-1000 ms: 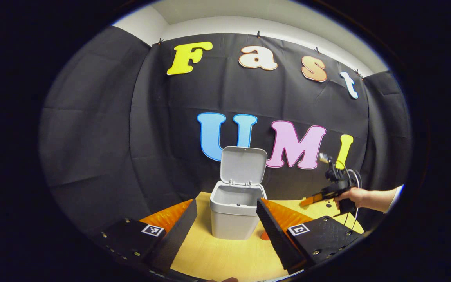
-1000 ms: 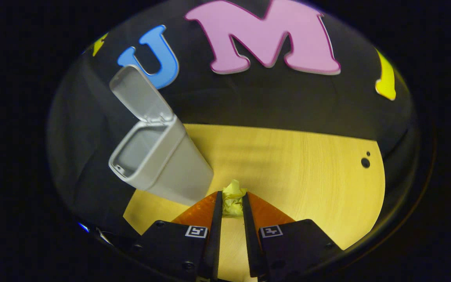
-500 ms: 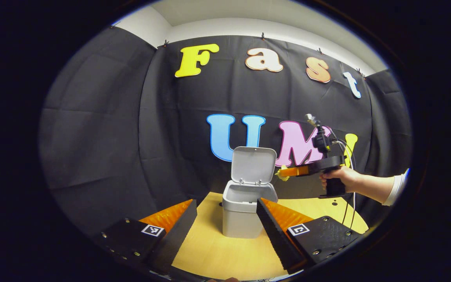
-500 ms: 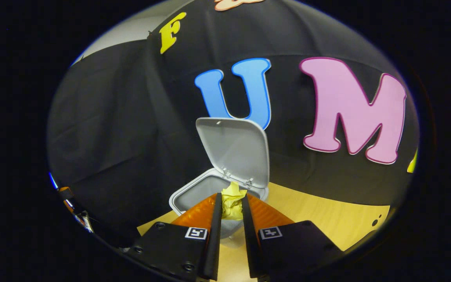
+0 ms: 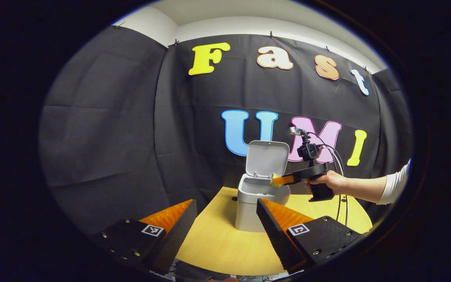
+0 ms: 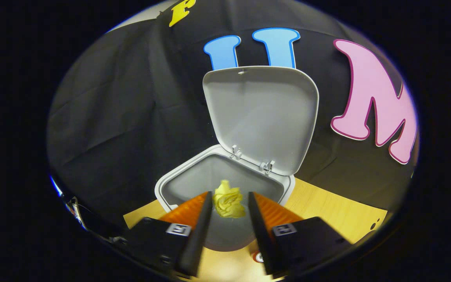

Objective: Press the lid of the desktop garbage bin to open it, pick up the crumpled paper on the desktop and throw it into the bin, then pick up the pop can on the desktop and drop it into the bin, and finally close the garbage bin lid.

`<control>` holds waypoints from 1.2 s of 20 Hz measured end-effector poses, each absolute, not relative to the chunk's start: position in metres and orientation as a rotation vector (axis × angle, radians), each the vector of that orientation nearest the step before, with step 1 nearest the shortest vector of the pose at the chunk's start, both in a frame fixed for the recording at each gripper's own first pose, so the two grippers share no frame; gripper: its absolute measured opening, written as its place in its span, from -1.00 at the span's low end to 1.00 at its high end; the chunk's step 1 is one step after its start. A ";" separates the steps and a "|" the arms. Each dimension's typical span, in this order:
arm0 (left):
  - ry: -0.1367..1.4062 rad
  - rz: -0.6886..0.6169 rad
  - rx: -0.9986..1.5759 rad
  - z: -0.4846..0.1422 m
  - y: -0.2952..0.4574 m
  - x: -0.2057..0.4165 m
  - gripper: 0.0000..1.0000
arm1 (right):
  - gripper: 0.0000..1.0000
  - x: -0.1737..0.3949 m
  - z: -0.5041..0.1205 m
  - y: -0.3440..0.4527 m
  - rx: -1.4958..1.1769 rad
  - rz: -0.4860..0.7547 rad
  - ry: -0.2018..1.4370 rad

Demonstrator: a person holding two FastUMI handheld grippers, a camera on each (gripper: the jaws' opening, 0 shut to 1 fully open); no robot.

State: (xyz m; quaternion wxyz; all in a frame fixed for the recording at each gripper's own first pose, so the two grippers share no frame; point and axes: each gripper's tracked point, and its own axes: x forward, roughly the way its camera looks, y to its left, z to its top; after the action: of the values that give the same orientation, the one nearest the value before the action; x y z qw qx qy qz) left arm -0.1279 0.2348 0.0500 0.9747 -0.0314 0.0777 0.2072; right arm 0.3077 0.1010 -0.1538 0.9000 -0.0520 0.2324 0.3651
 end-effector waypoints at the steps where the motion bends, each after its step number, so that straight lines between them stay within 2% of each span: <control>1: 0.158 0.417 -0.071 0.050 0.234 -0.126 0.97 | 0.63 0.308 -0.155 0.101 -0.108 0.757 0.481; 2: 0.158 0.412 -0.076 0.049 0.232 -0.123 0.97 | 0.99 0.307 -0.153 0.100 -0.105 0.760 0.477; 14: 0.184 0.224 -0.107 0.010 0.170 -0.050 0.98 | 0.94 0.290 -0.104 0.016 -0.022 0.730 0.409; 24: 0.262 -0.006 -0.097 -0.066 0.079 0.023 0.98 | 0.94 0.247 -0.053 -0.133 -0.020 0.578 0.300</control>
State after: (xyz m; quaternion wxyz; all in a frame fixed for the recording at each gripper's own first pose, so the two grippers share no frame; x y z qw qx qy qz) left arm 0.0233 0.0785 -0.0656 0.9903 -0.0483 0.1306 -0.0031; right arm 0.2470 -0.1333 -0.0535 0.9474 -0.0101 0.1476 0.2837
